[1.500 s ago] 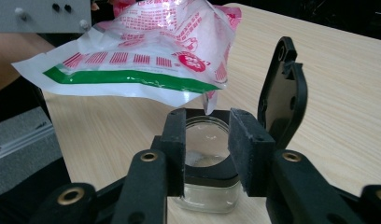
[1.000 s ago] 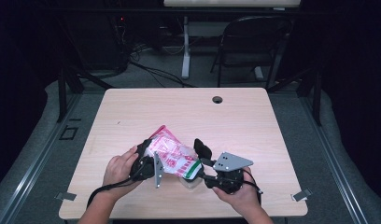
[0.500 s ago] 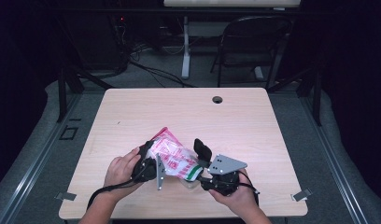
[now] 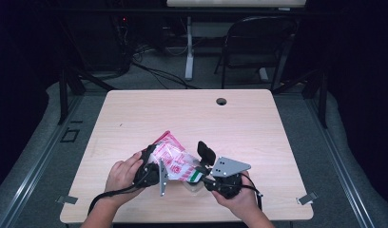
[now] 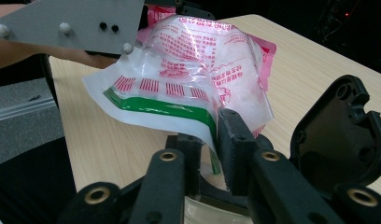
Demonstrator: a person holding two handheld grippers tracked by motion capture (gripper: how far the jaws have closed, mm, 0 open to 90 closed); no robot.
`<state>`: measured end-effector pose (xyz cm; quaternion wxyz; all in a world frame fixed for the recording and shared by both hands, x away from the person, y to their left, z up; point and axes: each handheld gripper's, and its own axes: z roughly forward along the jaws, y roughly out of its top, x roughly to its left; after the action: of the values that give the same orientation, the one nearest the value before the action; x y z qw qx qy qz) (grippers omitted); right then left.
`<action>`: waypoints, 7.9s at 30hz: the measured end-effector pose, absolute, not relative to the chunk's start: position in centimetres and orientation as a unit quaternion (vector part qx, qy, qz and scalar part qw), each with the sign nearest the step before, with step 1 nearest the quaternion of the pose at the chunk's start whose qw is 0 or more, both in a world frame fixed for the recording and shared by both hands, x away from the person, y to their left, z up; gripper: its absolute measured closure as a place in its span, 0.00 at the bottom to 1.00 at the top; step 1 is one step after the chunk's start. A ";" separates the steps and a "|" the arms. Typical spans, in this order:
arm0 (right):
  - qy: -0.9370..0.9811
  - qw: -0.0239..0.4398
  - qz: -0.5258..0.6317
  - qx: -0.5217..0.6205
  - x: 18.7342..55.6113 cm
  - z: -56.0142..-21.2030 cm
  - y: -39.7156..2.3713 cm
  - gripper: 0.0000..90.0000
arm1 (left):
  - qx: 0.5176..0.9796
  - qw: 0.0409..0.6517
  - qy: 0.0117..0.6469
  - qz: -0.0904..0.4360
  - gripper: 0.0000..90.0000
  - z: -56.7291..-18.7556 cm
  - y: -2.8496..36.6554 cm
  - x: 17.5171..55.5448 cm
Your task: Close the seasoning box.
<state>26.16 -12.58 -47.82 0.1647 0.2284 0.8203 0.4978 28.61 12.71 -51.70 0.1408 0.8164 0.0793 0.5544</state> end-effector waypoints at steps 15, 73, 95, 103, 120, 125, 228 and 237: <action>0.805 0.146 0.512 0.263 26.8 -48.0 -13.1 1.00 | 0.808 0.143 0.075 0.566 0.69 -51.5 12.6 28.1; 0.778 0.123 0.516 0.337 26.8 -49.5 -15.0 1.00 | 0.756 0.133 -0.002 0.641 0.71 -51.7 11.3 26.6; 0.773 0.122 0.518 0.346 27.0 -50.2 -14.9 1.00 | 0.755 0.121 -0.013 0.644 0.71 -51.6 11.2 26.6; 0.775 0.123 0.515 0.345 26.9 -50.3 -14.9 1.00 | 0.763 0.109 -0.028 0.636 0.72 -51.1 11.2 26.8; 0.776 0.121 0.515 0.344 27.1 -50.5 -14.8 1.00 | 0.762 0.091 -0.058 0.639 0.72 -50.6 11.2 26.9; 0.776 0.121 0.515 0.344 27.1 -50.5 -14.8 1.00 | 0.762 0.080 -0.064 0.639 0.72 -50.4 11.1 26.8; 0.772 0.122 0.516 0.349 27.4 -50.7 -14.8 1.00 | 0.755 0.045 -0.108 0.645 0.73 -48.4 10.3 26.9; 0.771 0.122 0.517 0.350 27.4 -50.7 -14.9 1.00 | 0.756 0.047 -0.106 0.644 0.73 -48.3 10.3 26.9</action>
<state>27.35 -14.89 -50.70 0.1220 0.3502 0.7714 0.5172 26.88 10.26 -48.32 0.0474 0.7564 -0.1062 0.6437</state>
